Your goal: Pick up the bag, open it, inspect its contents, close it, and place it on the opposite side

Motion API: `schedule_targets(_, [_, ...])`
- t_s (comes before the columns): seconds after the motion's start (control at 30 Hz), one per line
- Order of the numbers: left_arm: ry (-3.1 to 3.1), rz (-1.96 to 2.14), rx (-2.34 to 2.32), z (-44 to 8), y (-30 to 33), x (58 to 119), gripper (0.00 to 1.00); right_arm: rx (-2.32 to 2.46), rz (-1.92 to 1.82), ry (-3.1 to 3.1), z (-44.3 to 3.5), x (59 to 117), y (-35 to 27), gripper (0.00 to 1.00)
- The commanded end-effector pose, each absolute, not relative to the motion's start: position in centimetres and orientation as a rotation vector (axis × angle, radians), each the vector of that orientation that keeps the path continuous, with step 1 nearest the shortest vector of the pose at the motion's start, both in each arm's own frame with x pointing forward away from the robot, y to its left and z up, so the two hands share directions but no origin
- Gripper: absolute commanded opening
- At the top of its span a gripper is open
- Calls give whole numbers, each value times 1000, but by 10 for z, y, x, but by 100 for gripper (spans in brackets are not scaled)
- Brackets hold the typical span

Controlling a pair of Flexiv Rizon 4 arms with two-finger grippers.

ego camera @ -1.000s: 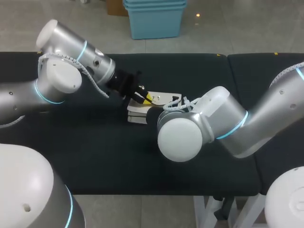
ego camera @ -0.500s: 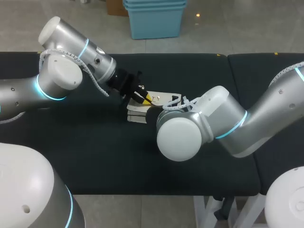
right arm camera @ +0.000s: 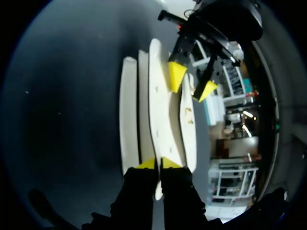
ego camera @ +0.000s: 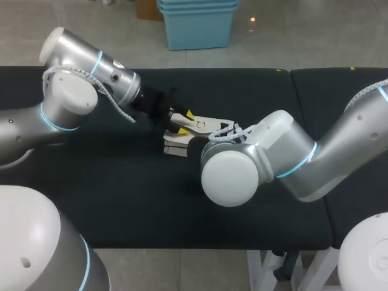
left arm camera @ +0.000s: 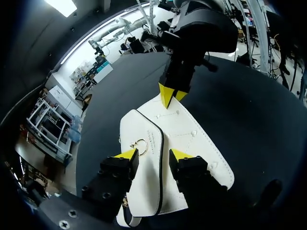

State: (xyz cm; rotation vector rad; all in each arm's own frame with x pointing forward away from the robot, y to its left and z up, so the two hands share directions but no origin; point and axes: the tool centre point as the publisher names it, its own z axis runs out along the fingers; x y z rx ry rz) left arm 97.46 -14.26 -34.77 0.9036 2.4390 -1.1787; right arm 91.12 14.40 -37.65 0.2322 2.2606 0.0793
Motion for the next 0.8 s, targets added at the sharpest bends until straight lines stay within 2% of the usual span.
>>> schedule_targets(0.03, [2391, -1268, 901, -339, -130, 969, 100, 239, 79, 2253, -376, 910, 143, 0])
schedule_targets(0.13, [2357, -1347, 871, -329, -129, 968, 100, 251, 79, 2248, -371, 909, 142, 0])
schedule_targets(0.17, [2352, -1363, 853, -326, -128, 968, 100, 252, 80, 2247, -369, 908, 142, 3])
schedule_targets(0.23, [2344, -1384, 833, -320, -128, 967, 100, 253, 83, 2241, -364, 907, 142, 49])
schedule_targets(0.27, [2345, -1389, 823, -318, -128, 967, 100, 252, 88, 2238, -362, 907, 142, 100])
schedule_targets(0.57, [2428, -1464, 588, -303, -128, 961, 100, 251, 149, 2252, -336, 899, 141, 100])
schedule_targets(0.8, [2679, -1495, 207, -287, -121, 966, 100, 316, 128, 2392, -299, 906, 136, 100])
